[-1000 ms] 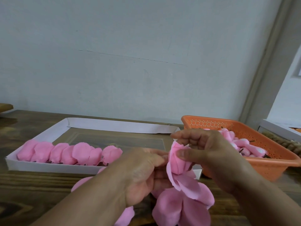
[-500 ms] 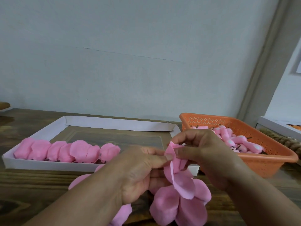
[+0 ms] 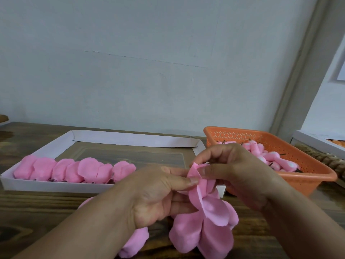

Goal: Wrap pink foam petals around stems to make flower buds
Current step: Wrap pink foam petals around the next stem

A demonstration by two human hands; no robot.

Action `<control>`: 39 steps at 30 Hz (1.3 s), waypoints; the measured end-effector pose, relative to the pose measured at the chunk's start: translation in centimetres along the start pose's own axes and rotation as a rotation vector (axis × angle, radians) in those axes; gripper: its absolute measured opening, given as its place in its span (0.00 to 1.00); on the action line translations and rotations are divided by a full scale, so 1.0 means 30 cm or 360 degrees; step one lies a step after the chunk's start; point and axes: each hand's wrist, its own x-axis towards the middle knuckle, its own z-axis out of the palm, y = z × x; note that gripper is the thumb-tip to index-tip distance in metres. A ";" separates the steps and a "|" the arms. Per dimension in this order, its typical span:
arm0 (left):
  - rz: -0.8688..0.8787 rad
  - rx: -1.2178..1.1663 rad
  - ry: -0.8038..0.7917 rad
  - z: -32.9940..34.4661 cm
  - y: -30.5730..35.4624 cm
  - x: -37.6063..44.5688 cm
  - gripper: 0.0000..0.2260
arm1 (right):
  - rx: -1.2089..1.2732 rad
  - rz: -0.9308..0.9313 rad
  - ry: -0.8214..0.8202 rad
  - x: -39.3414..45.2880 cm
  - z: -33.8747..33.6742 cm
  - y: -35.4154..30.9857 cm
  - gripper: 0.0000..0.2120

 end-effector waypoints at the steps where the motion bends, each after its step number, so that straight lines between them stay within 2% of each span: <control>1: -0.0007 -0.0007 -0.0004 0.000 0.002 0.000 0.12 | -0.0005 0.0018 0.0017 0.000 0.002 -0.002 0.07; 3: -0.0015 -0.0044 -0.0021 0.002 0.007 0.000 0.12 | -0.0027 0.0021 0.0056 0.004 -0.001 0.001 0.02; 6: -0.0032 -0.0177 -0.0002 0.003 0.007 0.002 0.15 | -0.0069 0.0011 0.0103 0.011 -0.011 0.013 0.11; 11: -0.0013 -0.0166 0.0040 0.007 -0.003 0.008 0.12 | -0.0040 -0.0012 0.0088 0.011 -0.003 0.014 0.12; 15: -0.0008 -0.0144 0.0088 0.001 -0.015 0.013 0.10 | -0.0017 -0.0019 0.0089 0.014 0.000 0.022 0.11; 20: 0.0019 -0.0094 0.0124 0.003 -0.028 0.021 0.09 | -0.0032 0.0040 0.0055 0.013 -0.006 0.021 0.02; 24: 0.0059 -0.0040 0.0190 0.005 -0.034 0.026 0.09 | -0.0126 0.0068 0.0033 0.010 -0.009 0.014 0.10; 27: 0.0067 -0.0015 0.0199 0.007 -0.035 0.028 0.09 | -0.0257 0.0021 0.0123 0.012 0.000 0.018 0.04; 29: 0.0059 -0.0046 0.0187 0.006 -0.034 0.028 0.09 | -0.0245 0.0018 0.0178 0.017 0.002 0.024 0.05; 34: 0.0018 -0.0154 0.0022 0.002 -0.018 0.018 0.19 | -0.0166 0.0081 0.0238 0.016 -0.009 0.017 0.07; 37: 0.0110 -0.0077 -0.0053 0.010 -0.017 0.003 0.25 | -0.0136 0.0100 0.0246 0.012 -0.020 0.010 0.07; 39: 0.0187 0.0014 -0.0092 0.015 -0.022 -0.003 0.25 | -0.0110 0.0124 0.0249 0.010 -0.025 0.003 0.07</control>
